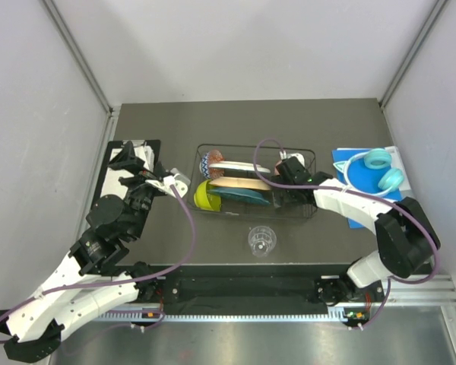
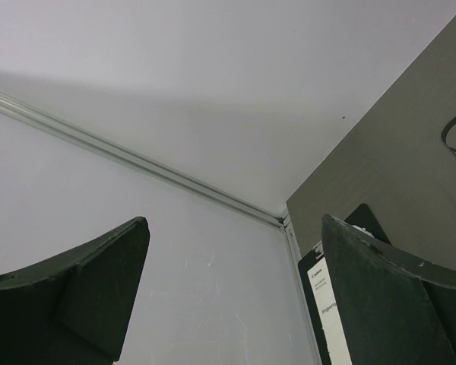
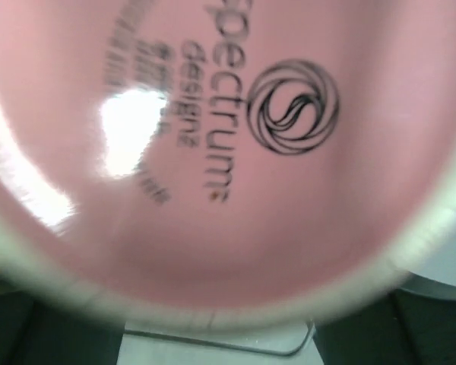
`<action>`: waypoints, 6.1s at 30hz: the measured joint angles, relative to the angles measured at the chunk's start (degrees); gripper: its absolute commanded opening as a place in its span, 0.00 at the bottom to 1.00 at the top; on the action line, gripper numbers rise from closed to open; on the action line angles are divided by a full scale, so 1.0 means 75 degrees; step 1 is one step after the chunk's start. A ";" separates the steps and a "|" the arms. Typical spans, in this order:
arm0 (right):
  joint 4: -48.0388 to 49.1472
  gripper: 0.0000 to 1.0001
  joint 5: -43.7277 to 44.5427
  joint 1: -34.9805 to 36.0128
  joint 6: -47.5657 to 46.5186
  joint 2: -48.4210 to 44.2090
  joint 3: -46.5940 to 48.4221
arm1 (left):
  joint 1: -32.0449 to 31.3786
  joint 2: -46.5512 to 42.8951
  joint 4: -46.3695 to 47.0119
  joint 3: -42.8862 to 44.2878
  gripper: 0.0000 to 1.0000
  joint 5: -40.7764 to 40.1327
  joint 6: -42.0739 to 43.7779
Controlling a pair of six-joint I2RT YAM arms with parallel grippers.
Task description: Load the mixed dishes into the dish rack
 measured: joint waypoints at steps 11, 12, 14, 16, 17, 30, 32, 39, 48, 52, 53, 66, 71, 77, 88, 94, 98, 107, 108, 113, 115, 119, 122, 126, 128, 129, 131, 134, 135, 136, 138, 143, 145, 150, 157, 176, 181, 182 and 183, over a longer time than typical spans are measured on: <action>-0.1000 1.00 0.0318 0.0038 0.0017 -0.1574 0.0909 | 0.0003 0.0000 -0.0015 0.0000 0.99 0.0006 0.0015; -0.1052 1.00 0.0309 0.0038 0.0035 -0.1708 0.0941 | 0.0000 0.0000 -0.0012 0.0000 0.99 0.0009 0.0017; -0.1137 1.00 0.0309 0.0038 0.0076 -0.1877 0.0941 | 0.0000 0.0000 -0.0009 0.0000 0.99 0.0026 0.0041; -0.1227 1.00 0.0411 0.0038 0.0090 -0.1912 0.0935 | 0.0000 0.0000 -0.0006 0.0000 0.99 0.0029 0.0070; -0.1241 1.00 0.0452 0.0038 0.0090 -0.1903 0.0921 | 0.0000 0.0000 -0.0006 0.0000 0.99 0.0029 0.0087; -0.1166 0.94 0.1495 0.0303 -0.0350 -0.1746 0.0726 | 0.0000 0.0000 0.0009 -0.0009 0.99 0.0032 0.0210; -0.1035 0.68 0.1469 0.0513 -0.0414 -0.1772 0.0729 | 0.0000 0.0000 0.0038 -0.0023 0.99 0.0029 0.0210; -0.0778 0.24 0.1122 0.0705 -0.0353 -0.1897 0.0729 | 0.0000 0.0000 0.0050 -0.0067 0.99 0.0029 0.0210; -0.0224 0.00 0.0230 0.0711 0.0067 -0.1891 0.0119 | 0.0000 0.0000 0.0061 -0.0093 0.99 0.0032 0.0254; -0.0035 0.00 -0.0125 0.0720 0.0154 -0.1562 0.0079 | 0.0000 0.0000 0.0061 -0.0093 0.99 0.0032 0.0294; 0.0015 0.00 -0.0166 0.0720 0.0154 -0.1480 0.0076 | 0.0000 0.0000 0.0061 -0.0093 0.99 0.0032 0.0297; 0.0358 0.00 -0.0137 0.0423 0.0210 -0.0691 0.0073 | 0.0000 0.0003 0.0114 -0.0093 0.99 0.0032 0.0353; 0.0326 0.00 -0.0032 -0.0038 0.0201 -0.0697 0.0073 | 0.0000 0.0003 0.0114 -0.0096 0.99 0.0032 0.0356; 0.0326 0.00 -0.0012 -0.0268 0.0082 -0.0705 0.0055 | 0.0000 0.0061 0.0117 -0.0096 0.99 0.0055 0.0350; 0.0388 0.13 -0.0149 -0.0478 -0.0280 -0.0743 -0.0061 | 0.0003 0.0166 -0.0871 -0.0006 0.99 0.0498 -0.0656; 0.0373 0.39 -0.0507 -0.0478 -0.0670 -0.2072 -0.0580 | 0.0003 0.0152 -0.2075 0.0058 0.99 0.0927 -0.1792; 0.0184 0.69 -0.0793 -0.0478 -0.0787 -0.3751 -0.0571 | 0.0000 0.0143 -0.2573 -0.0012 0.99 0.1017 -0.2171; -0.0726 0.75 -0.1317 0.1711 -0.0781 -0.4733 -0.0562 | 0.0105 0.0079 -0.2876 -0.0338 0.99 0.0976 -0.3031; -0.0801 0.74 -0.1320 0.2226 -0.0801 -0.4602 -0.0560 | 0.0140 0.0073 -0.2926 -0.0338 0.99 0.0973 -0.3121; -0.1183 0.76 -0.1014 0.4421 -0.0956 -0.3920 -0.0297 | 0.0440 -0.0026 -0.3144 -0.0344 0.99 0.1000 -0.3599; -0.1303 0.75 -0.0790 0.5094 -0.1078 -0.3620 -0.0038 | 0.0562 -0.0181 -0.3273 -0.0408 0.99 0.1000 -0.3780; -0.1352 0.73 -0.0551 0.5776 -0.1396 -0.2833 0.0452 | 0.0734 -0.0443 -0.3506 -0.0539 0.99 0.1008 -0.4025; -0.1367 0.67 -0.0519 0.5840 -0.1580 -0.2468 0.0484 | 0.0831 -0.0487 -0.3634 -0.0545 0.99 0.1029 -0.4106; -0.1434 0.63 -0.0408 0.5840 -0.1746 -0.1944 0.0490 | 0.0868 -0.0516 -0.3742 -0.0530 0.99 0.1040 -0.4185; -0.1504 0.57 -0.0379 0.5840 -0.1792 -0.1737 0.0490 | 0.0868 -0.0484 -0.3800 -0.0458 0.99 0.1067 -0.4226; -0.1510 0.55 -0.0376 0.5837 -0.1801 -0.1676 0.0487 | 0.0868 -0.0446 -0.3847 -0.0358 0.99 0.1075 -0.4234; -0.1489 0.53 -0.0391 0.5796 -0.1801 -0.1638 0.0484 | 0.0868 -0.0376 -0.3829 -0.0192 0.99 0.1081 -0.4252; -0.1448 0.51 -0.0446 0.5686 -0.1792 -0.1632 0.0472 | 0.0868 -0.0332 -0.3818 0.0012 0.99 0.1061 -0.4252; -0.1419 0.50 -0.0460 0.5639 -0.1792 -0.1617 0.0455 | 0.0868 -0.0321 -0.3818 0.0052 0.99 0.1061 -0.4252; -0.1361 0.50 -0.0481 0.5587 -0.1795 -0.1600 0.0408 | 0.0868 -0.0291 -0.3826 0.0119 0.99 0.1058 -0.4252; -0.1285 0.50 -0.0557 0.5485 -0.1795 -0.1527 0.0297 | 0.0868 -0.0195 -0.3818 0.0277 0.99 0.1055 -0.4252; -0.1183 0.38 -0.0845 0.5278 -0.1792 -0.1169 0.0070 | 0.0871 0.0216 -0.3654 0.0874 0.99 0.1032 -0.4255; -0.1172 0.28 -0.0950 0.5240 -0.1786 -0.1029 0.0073 | 0.0874 0.0460 -0.3602 0.1256 0.99 0.1037 -0.4255; -0.1107 0.00 -0.1148 0.5173 -0.1702 -0.0667 0.0099 | 0.0874 0.1128 -0.3564 0.2238 0.99 0.1064 -0.4374; -0.1425 0.00 -0.1239 0.5141 -0.1559 -0.0667 0.0726 | 0.0874 0.1597 -0.3555 0.2946 0.99 0.1110 -0.4584; 0.1941 0.00 -0.1912 0.4199 -0.0542 -0.2136 0.4188 | 0.0889 0.6100 -0.4234 1.1835 0.99 0.1632 -0.6545; 0.2841 0.00 -0.2777 0.3025 0.0248 -0.2034 0.4173 | 0.0912 0.6088 -0.4666 1.1357 0.99 0.2060 -0.7204; 0.2981 0.00 -0.2955 0.2812 0.0391 -0.2037 0.4173 | 0.0965 0.5977 -0.4861 1.1057 0.99 0.2326 -0.7373; 0.3139 0.00 -0.3174 0.2576 0.0583 -0.2040 0.4173 | 0.1067 0.5884 -0.5120 1.0797 0.99 0.2667 -0.7525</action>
